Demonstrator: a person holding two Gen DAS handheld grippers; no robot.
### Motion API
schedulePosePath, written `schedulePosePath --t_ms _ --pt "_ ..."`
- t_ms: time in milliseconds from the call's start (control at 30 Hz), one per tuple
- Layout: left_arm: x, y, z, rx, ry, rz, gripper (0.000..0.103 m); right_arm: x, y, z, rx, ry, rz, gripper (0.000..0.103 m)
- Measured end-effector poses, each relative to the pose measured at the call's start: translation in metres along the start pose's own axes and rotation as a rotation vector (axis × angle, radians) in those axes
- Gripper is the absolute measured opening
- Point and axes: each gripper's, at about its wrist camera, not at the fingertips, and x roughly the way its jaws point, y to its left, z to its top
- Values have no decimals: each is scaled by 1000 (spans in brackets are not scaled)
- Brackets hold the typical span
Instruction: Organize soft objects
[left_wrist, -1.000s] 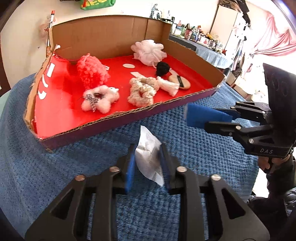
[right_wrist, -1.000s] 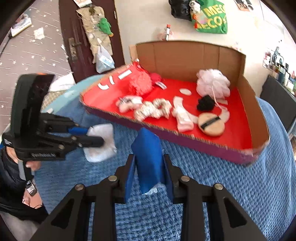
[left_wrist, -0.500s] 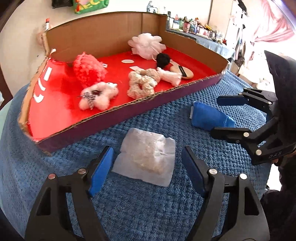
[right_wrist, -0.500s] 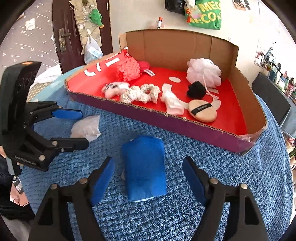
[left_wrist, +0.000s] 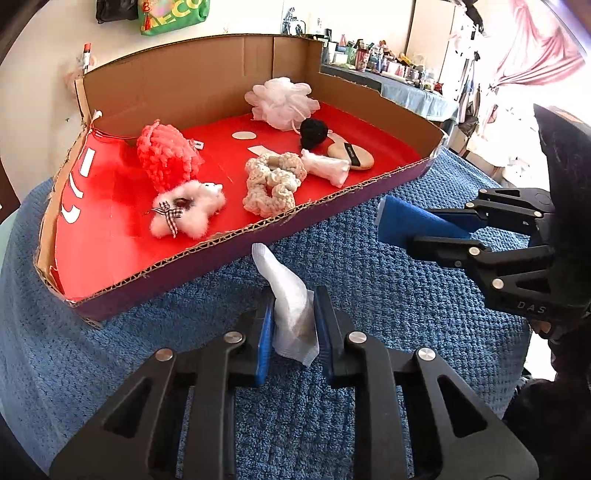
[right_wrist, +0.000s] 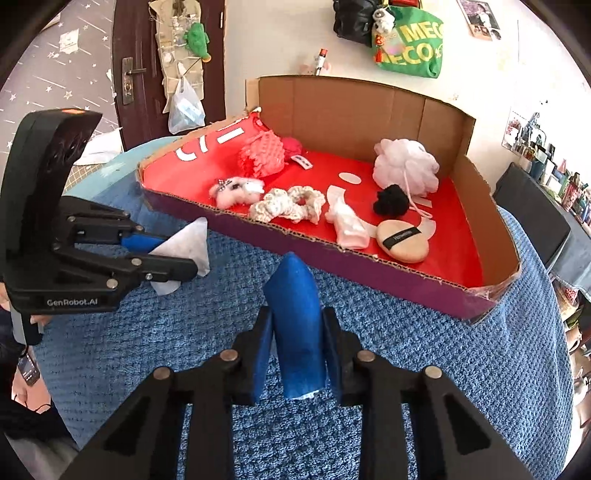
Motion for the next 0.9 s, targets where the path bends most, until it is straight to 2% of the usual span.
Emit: schedulePosePath --t_ms 133,333,500,633,767,900 --pt "-11 0 9 -30 -27 -54 20 -3 -5 3 27 -12 26 29" --pt "-17 2 45 -20 -68 -72 20 -19 -22 49 47 -85 47 29" --pt "-16 2 44 -13 -59 -76 20 -24 -32 71 55 -114 37 29" --pt "-22 0 31 6 -65 -60 20 -23 -31 62 69 -101 57 29" --pt "-21 -3 14 15 -38 -36 21 -18 -26 36 98 -59 81 33" --pt "-19 -2 0 -10 -23 -37 33 -16 -19 14 110 -25 86 38"
